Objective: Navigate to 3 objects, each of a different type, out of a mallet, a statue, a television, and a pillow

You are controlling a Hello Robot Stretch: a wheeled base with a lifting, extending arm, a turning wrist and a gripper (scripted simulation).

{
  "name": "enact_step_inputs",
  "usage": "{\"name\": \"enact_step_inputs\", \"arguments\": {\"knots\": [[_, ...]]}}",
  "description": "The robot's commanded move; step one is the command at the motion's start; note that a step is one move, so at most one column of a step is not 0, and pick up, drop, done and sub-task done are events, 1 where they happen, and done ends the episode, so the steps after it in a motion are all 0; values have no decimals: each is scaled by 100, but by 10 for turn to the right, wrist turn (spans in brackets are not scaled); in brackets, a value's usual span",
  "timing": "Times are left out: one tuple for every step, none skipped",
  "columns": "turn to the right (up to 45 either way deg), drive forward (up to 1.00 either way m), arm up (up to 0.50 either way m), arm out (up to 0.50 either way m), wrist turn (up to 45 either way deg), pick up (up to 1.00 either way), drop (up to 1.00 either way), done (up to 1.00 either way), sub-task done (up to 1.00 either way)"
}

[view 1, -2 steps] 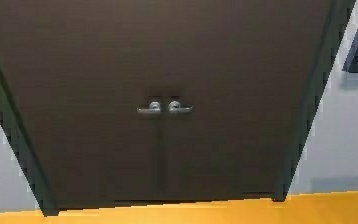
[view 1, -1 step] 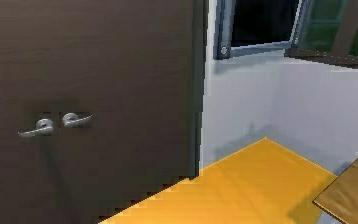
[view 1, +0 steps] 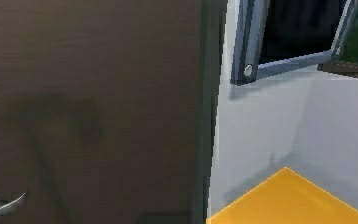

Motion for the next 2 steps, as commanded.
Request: {"name": "enact_step_inputs", "arguments": {"knots": [[240,0,0,0,0,0,0,0,0],[0,0,0,0,0,0,0,0,100]]}}
